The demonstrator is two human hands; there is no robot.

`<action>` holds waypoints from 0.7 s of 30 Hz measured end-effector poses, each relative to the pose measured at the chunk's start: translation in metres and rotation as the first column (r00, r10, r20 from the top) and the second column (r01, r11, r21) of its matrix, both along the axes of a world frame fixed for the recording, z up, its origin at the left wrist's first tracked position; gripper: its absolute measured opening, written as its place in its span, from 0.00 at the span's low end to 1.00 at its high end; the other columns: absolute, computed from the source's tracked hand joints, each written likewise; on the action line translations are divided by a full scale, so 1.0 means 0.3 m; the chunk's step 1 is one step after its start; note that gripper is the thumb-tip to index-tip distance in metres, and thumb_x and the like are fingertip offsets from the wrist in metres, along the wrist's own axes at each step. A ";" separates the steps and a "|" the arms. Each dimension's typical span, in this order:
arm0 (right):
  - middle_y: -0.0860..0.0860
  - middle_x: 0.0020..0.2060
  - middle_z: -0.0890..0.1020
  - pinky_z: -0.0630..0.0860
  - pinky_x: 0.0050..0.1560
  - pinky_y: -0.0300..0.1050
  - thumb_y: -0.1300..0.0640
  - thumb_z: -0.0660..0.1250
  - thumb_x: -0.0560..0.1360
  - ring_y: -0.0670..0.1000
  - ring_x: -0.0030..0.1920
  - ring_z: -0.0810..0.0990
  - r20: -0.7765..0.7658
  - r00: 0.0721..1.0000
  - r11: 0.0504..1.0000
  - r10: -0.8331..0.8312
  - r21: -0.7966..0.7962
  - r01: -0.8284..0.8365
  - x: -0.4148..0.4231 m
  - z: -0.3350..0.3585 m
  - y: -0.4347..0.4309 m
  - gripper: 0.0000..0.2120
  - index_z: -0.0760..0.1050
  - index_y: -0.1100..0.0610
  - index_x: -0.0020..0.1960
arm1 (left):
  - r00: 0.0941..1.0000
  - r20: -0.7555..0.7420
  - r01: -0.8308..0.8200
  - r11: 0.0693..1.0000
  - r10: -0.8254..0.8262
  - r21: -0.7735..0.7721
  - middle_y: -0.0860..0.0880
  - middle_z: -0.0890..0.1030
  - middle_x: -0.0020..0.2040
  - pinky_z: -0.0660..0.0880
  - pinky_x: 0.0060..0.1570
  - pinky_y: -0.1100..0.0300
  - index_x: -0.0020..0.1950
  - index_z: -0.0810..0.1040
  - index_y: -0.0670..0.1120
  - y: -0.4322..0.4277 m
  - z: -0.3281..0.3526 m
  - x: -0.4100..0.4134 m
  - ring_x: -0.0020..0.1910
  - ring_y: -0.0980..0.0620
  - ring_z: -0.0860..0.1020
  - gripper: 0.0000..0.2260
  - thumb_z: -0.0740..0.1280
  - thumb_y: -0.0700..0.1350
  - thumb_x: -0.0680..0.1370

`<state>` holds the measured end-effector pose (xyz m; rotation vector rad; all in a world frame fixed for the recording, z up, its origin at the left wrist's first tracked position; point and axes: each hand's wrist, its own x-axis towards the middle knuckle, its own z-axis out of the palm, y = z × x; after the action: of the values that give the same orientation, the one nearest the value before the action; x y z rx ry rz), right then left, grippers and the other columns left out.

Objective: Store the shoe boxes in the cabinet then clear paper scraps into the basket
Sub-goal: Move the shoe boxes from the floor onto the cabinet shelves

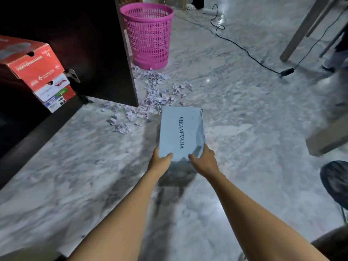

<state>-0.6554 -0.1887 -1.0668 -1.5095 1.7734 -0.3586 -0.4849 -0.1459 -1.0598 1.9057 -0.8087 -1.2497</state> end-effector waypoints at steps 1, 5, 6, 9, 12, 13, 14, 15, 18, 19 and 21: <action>0.60 0.73 0.63 0.69 0.67 0.56 0.43 0.67 0.74 0.64 0.70 0.68 -0.003 1.000 1.000 -0.009 -0.014 0.009 -0.006 -0.002 0.015 0.40 0.53 0.55 0.79 | 1.000 0.027 -0.014 1.000 0.014 0.000 0.55 0.78 0.59 0.74 0.59 0.56 0.68 0.70 0.53 0.017 0.012 0.001 0.55 0.51 0.78 0.23 0.68 0.51 0.74; 0.56 0.69 0.68 0.73 0.64 0.55 0.39 0.69 0.73 0.57 0.66 0.73 0.170 0.981 0.993 -0.091 -0.062 0.103 -0.063 -0.028 0.102 0.40 0.57 0.52 0.77 | 0.988 0.122 -0.104 0.994 0.098 0.038 0.51 0.77 0.55 0.70 0.50 0.59 0.59 0.73 0.49 0.089 -0.002 0.037 0.53 0.49 0.76 0.14 0.69 0.51 0.76; 0.55 0.68 0.69 0.74 0.63 0.54 0.37 0.70 0.72 0.55 0.65 0.74 0.215 0.971 0.991 -0.100 -0.065 0.117 -0.078 -0.039 0.130 0.40 0.58 0.51 0.77 | 0.988 0.112 -0.116 0.992 0.110 0.047 0.50 0.78 0.55 0.70 0.50 0.59 0.56 0.73 0.49 0.107 -0.016 0.044 0.51 0.49 0.76 0.12 0.69 0.52 0.76; 0.51 0.69 0.68 0.72 0.66 0.47 0.37 0.73 0.70 0.50 0.67 0.71 0.299 0.951 0.995 -0.079 -0.029 0.092 -0.109 -0.080 0.203 0.42 0.58 0.49 0.77 | 0.996 0.019 -0.088 0.990 0.086 0.106 0.49 0.80 0.55 0.75 0.54 0.55 0.56 0.73 0.50 0.138 -0.060 0.044 0.52 0.48 0.78 0.14 0.69 0.55 0.76; 0.42 0.65 0.73 0.69 0.57 0.26 0.43 0.77 0.69 0.33 0.61 0.73 0.380 0.925 0.998 -0.003 -0.059 0.028 -0.115 -0.093 0.236 0.37 0.61 0.43 0.71 | 0.998 -0.030 -0.056 0.989 0.060 0.136 0.50 0.81 0.56 0.77 0.57 0.50 0.61 0.75 0.50 0.142 -0.080 0.031 0.54 0.48 0.80 0.19 0.70 0.56 0.74; 0.38 0.62 0.73 0.68 0.52 0.22 0.44 0.78 0.68 0.28 0.58 0.72 0.377 0.926 0.997 0.014 -0.074 0.015 -0.115 -0.088 0.238 0.36 0.61 0.41 0.69 | 0.999 -0.019 -0.038 0.991 0.041 0.132 0.50 0.81 0.56 0.78 0.57 0.49 0.61 0.75 0.50 0.142 -0.083 0.030 0.54 0.48 0.80 0.21 0.70 0.58 0.72; 0.34 0.60 0.73 0.68 0.49 0.21 0.45 0.79 0.68 0.26 0.56 0.71 0.370 0.929 0.996 0.029 -0.086 0.003 -0.115 -0.083 0.238 0.36 0.61 0.39 0.67 | 1.000 0.003 -0.018 0.991 0.018 0.130 0.51 0.81 0.56 0.78 0.57 0.48 0.61 0.75 0.51 0.140 -0.087 0.033 0.54 0.48 0.80 0.24 0.69 0.60 0.69; 0.32 0.58 0.72 0.69 0.48 0.22 0.44 0.79 0.67 0.27 0.55 0.72 0.363 0.931 0.996 0.040 -0.091 -0.007 -0.114 -0.074 0.239 0.35 0.60 0.37 0.65 | 1.000 0.027 0.001 0.992 -0.004 0.127 0.51 0.82 0.56 0.78 0.57 0.49 0.61 0.75 0.51 0.138 -0.093 0.039 0.54 0.49 0.80 0.26 0.68 0.61 0.67; 0.35 0.60 0.75 0.73 0.53 0.32 0.41 0.79 0.66 0.39 0.59 0.76 0.340 0.938 0.993 0.071 -0.114 -0.034 -0.108 -0.072 0.235 0.35 0.62 0.36 0.65 | 0.997 0.072 0.032 0.992 -0.041 0.122 0.52 0.82 0.57 0.77 0.58 0.50 0.62 0.76 0.51 0.142 -0.094 0.060 0.54 0.49 0.80 0.28 0.69 0.62 0.66; 0.36 0.60 0.75 0.73 0.54 0.35 0.40 0.79 0.65 0.40 0.59 0.76 0.339 0.937 0.991 0.083 -0.124 -0.043 -0.105 -0.071 0.231 0.36 0.62 0.36 0.65 | 0.996 0.080 0.036 0.993 -0.045 0.112 0.52 0.82 0.58 0.77 0.58 0.51 0.62 0.76 0.51 0.147 -0.083 0.064 0.55 0.50 0.80 0.25 0.70 0.60 0.68; 0.35 0.60 0.75 0.74 0.56 0.37 0.40 0.79 0.65 0.40 0.59 0.76 0.333 0.936 0.988 0.115 -0.138 -0.073 -0.095 -0.064 0.220 0.36 0.62 0.36 0.65 | 0.995 0.089 0.024 0.995 -0.033 0.101 0.51 0.81 0.58 0.78 0.58 0.50 0.63 0.75 0.50 0.164 -0.064 0.074 0.55 0.49 0.80 0.20 0.70 0.56 0.73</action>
<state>-0.6839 -0.1226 -1.0860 -1.5070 1.4235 -0.6497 -0.4627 -0.0968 -1.0790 2.0500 -0.8368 -1.2490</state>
